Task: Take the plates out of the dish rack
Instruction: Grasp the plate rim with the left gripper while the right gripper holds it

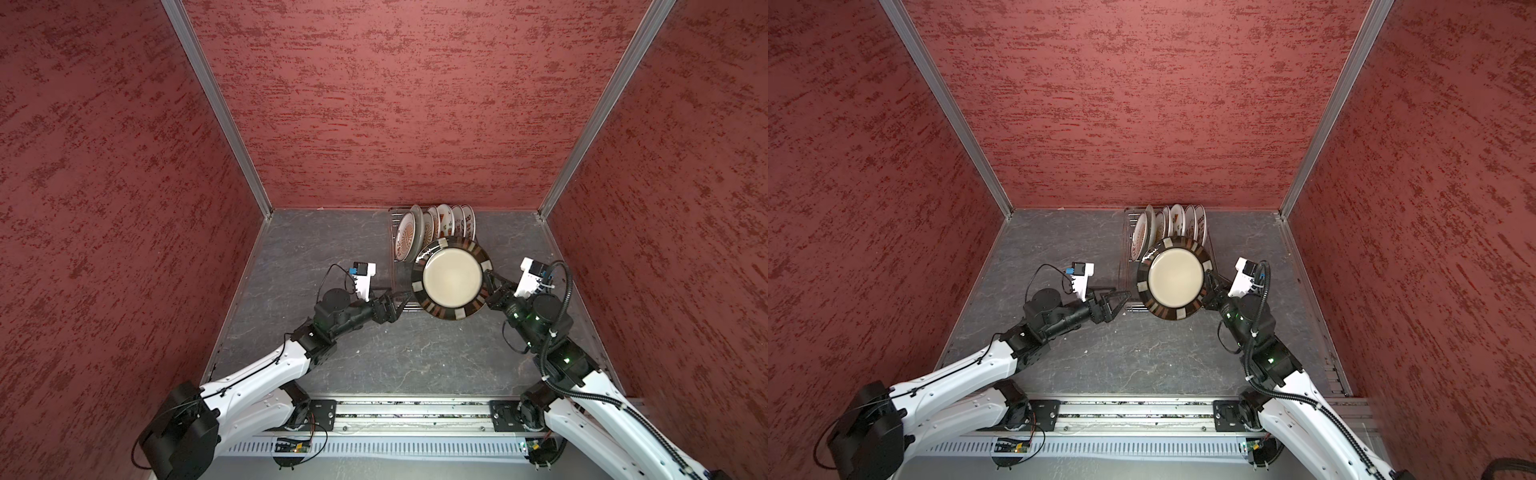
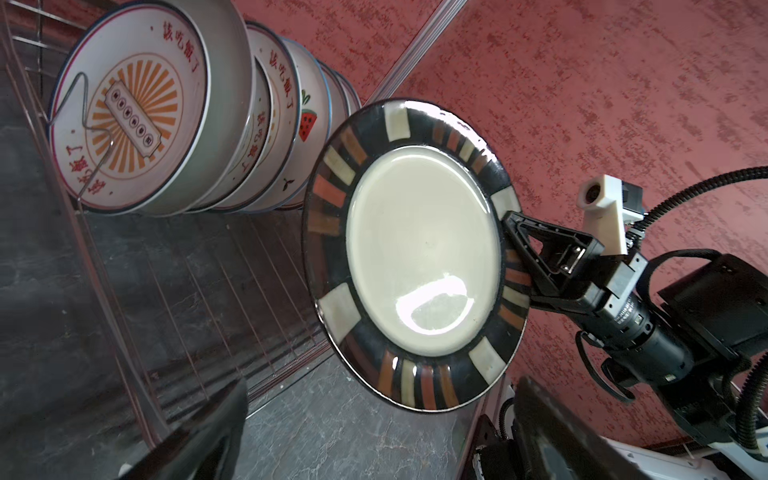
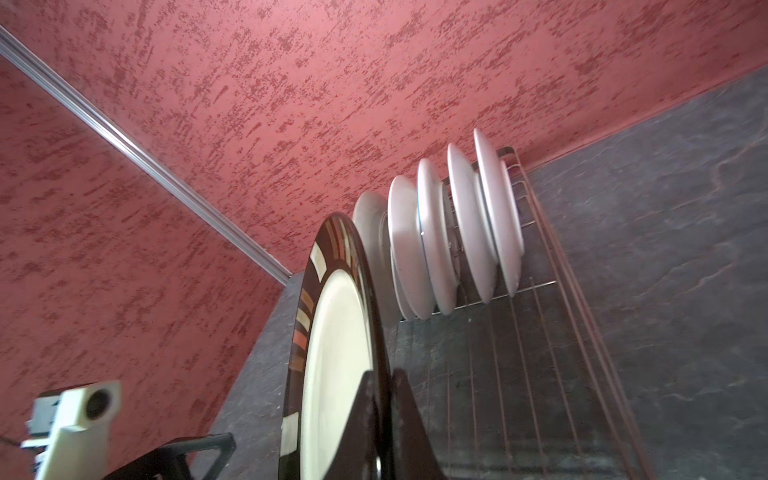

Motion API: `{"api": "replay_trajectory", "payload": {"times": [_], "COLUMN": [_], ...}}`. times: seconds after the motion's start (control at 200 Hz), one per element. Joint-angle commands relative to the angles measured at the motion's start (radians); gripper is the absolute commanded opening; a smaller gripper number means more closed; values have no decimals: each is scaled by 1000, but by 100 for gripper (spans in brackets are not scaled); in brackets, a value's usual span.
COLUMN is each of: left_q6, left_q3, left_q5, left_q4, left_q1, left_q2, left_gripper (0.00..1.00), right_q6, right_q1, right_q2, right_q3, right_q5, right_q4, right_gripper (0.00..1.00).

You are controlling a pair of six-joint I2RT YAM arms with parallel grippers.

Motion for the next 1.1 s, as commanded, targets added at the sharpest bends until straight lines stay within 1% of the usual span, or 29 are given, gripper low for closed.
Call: {"api": "replay_trajectory", "payload": {"times": [0.0, 0.18, 0.266, 0.451, 0.561, 0.716, 0.887, 0.997, 1.097], "left_q6": [-20, -33, -60, -145, -186, -222, -240, -245, -248], "left_q3": [48, 79, 66, 36, 19, -3, -4, 8, 15], "left_q5": [-31, -63, -64, -181, -221, -228, -229, -199, -187], "left_q4": [-27, -25, 12, 33, 65, 150, 188, 201, 194], "left_q1": [-16, -48, -50, -45, -45, -45, -45, -45, -44], "left_q2": [27, 89, 104, 86, 80, 96, 126, 152, 158], "left_gripper": [100, 100, 95, 75, 64, 50, 35, 33, 24], "right_q6": [134, 196, 211, 234, 251, 263, 284, 303, 309], "right_q1": [-5, -5, -5, -12, -17, -29, -40, -55, -61], "right_q2": [-26, 33, 82, 166, 187, 194, 215, 242, 258], "right_q3": [6, -64, -68, -71, -91, -107, -122, -120, -121], "right_q5": [-87, -165, -190, -203, -214, -229, -254, -286, -293], "right_q4": [340, 531, 596, 678, 716, 729, 755, 784, 796], "right_gripper": [0, 0, 0, 0, 0, 0, 0, 0, 0]}}
